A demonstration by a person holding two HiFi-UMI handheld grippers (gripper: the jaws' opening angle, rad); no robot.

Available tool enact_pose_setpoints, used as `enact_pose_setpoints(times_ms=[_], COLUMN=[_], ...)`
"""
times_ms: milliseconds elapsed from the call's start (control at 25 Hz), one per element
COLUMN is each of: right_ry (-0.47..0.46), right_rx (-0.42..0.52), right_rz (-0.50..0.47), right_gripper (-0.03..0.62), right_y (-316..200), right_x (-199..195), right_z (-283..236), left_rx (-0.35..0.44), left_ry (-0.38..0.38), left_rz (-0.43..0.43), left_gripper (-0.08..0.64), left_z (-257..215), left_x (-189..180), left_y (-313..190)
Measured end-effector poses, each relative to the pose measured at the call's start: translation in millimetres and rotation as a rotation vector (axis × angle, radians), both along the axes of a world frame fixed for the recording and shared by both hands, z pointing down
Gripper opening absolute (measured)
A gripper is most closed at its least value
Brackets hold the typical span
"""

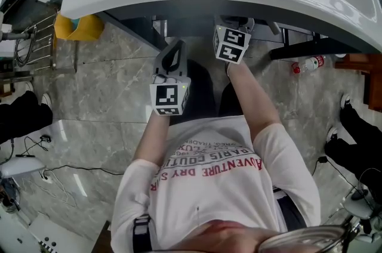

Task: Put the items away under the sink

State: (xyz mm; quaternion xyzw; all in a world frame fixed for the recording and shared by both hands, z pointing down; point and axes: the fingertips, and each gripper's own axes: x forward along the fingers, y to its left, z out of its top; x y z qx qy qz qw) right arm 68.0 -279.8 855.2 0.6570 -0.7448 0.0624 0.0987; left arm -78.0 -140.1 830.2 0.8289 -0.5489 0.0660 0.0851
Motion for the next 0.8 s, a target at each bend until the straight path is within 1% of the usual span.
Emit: enact_pose_setpoints(times_ms=[120,280,440,560,640,800], right_ry=[0.017,0.048,-0.020,-0.027,-0.036,-0.096], right_rx=[0.004,0.017,0.028,0.043,0.030,0.007], right_rz=[0.042,0.048,0.017,0.007,-0.003,-0.062], right_gripper=[0.362,0.362,0.362,0.362,0.364,0.362], right_y=[-0.8,-2.8,0.1,9.2,19.8,51.8], right_x=[0.5,-2.0,-3.2,0.9,3.9,5.7], right_z=[0.2,-0.4,-3.7,-10.5,-11.1,-10.4], left_rx=[-0.001,-0.001,-0.011,-0.010,-0.008,0.006], left_ry=[0.001,0.006,0.024,0.030,0.037,0.040], left_rz=[-0.004,-0.009,-0.008,-0.003,-0.001,-0.002], left_gripper=[0.028,0.028,0.028,0.026,0.028,0.028], left_z=[-0.1,-1.0,1.1,1.3,0.6,-2.0], left_x=[-2.5,-3.3,-0.6,4.7,8.9,19.4], left_y=[0.1,-1.9,-0.2,0.4,0.2,1.6])
